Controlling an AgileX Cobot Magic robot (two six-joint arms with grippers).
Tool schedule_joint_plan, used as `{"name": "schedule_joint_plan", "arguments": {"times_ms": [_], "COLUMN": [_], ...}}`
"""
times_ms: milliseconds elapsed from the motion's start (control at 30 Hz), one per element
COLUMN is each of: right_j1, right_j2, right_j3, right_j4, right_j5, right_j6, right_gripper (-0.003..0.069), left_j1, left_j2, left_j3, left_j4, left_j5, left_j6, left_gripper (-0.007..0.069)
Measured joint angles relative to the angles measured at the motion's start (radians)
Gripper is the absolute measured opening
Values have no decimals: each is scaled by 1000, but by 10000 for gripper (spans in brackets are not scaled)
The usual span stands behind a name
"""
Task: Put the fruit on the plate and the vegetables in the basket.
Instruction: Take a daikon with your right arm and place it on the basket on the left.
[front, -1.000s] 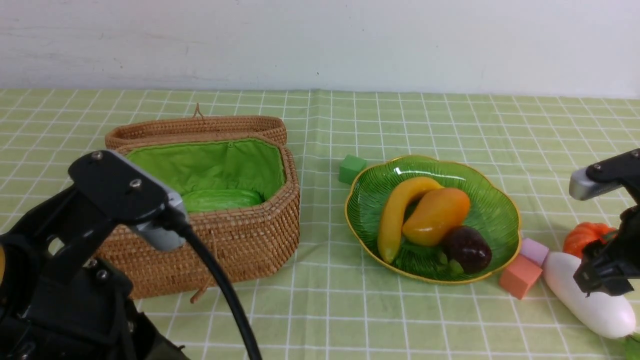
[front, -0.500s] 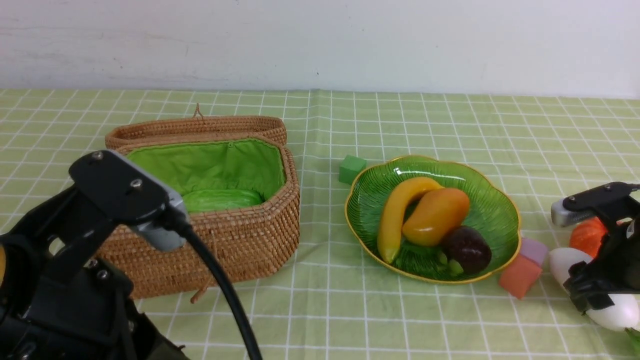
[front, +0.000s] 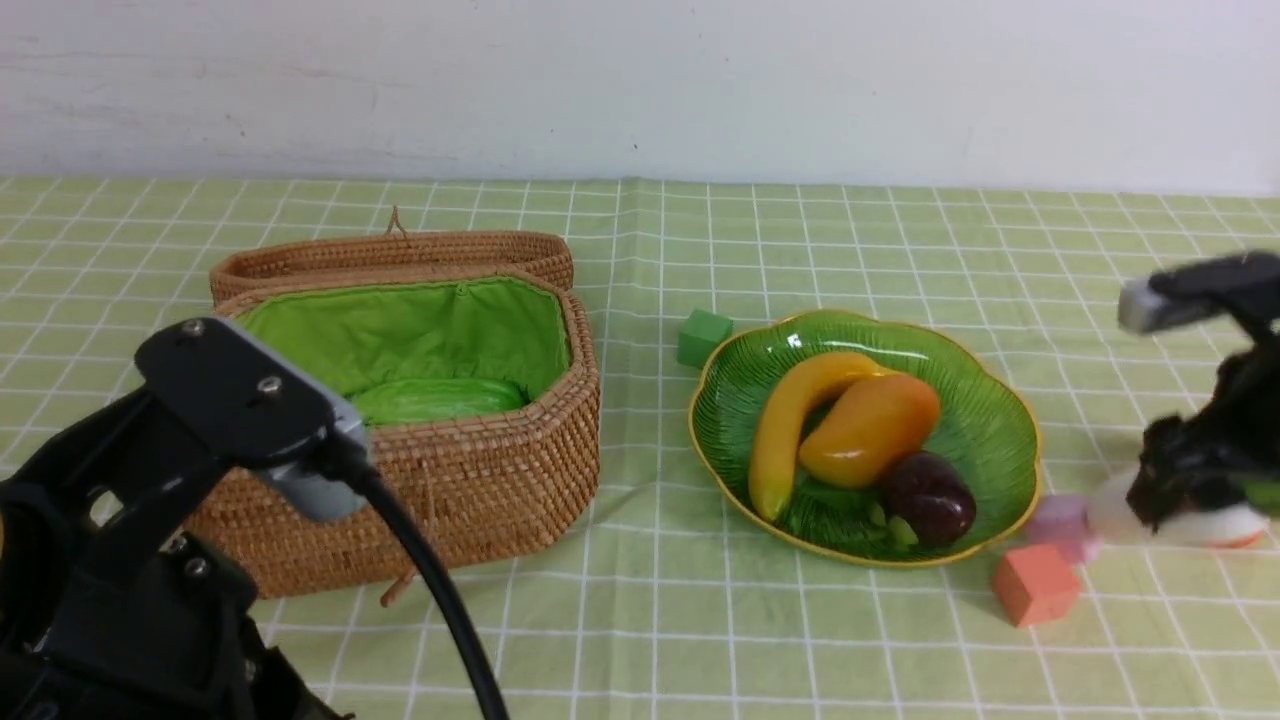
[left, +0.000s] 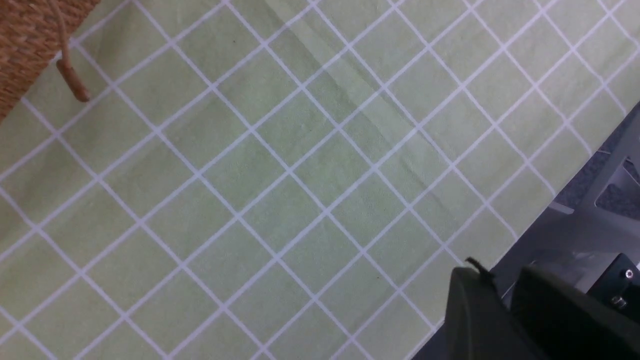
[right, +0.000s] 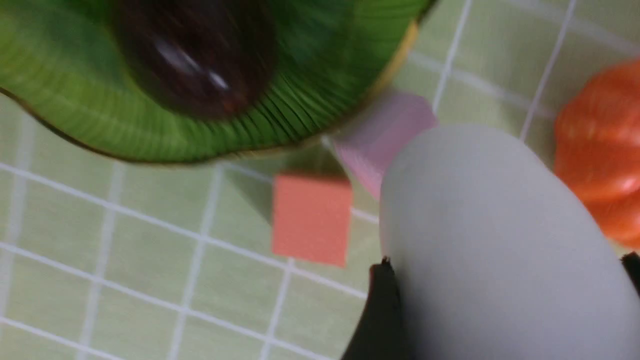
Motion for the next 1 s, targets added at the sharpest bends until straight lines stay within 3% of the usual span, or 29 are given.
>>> {"name": "schedule_joint_plan", "arguments": {"times_ms": [100, 300, 367, 533, 733, 1000], "right_j1": [0, 40, 114, 289, 515, 628], "right_j2": [-51, -73, -52, 43, 293, 571], "right_j3": [-117, -348, -394, -414, -503, -711], "right_j4": [104, 478, 656, 879, 938, 817], "right_j5": [30, 37, 28, -26, -137, -212], "right_j6": [-18, -147, -269, -440, -519, -479], "right_gripper": [538, 538, 538, 538, 538, 538], "left_j1": [0, 0, 0, 0, 0, 0], "left_j2": [0, -40, -80, -183, -316, -366], "left_j3": [0, 0, 0, 0, 0, 0], "left_j4": [2, 32, 98, 312, 428, 400], "left_j5": [17, 48, 57, 69, 95, 95], "left_j6": [0, 0, -3, -81, -224, -282], "left_gripper": [113, 121, 123, 124, 124, 127]}}
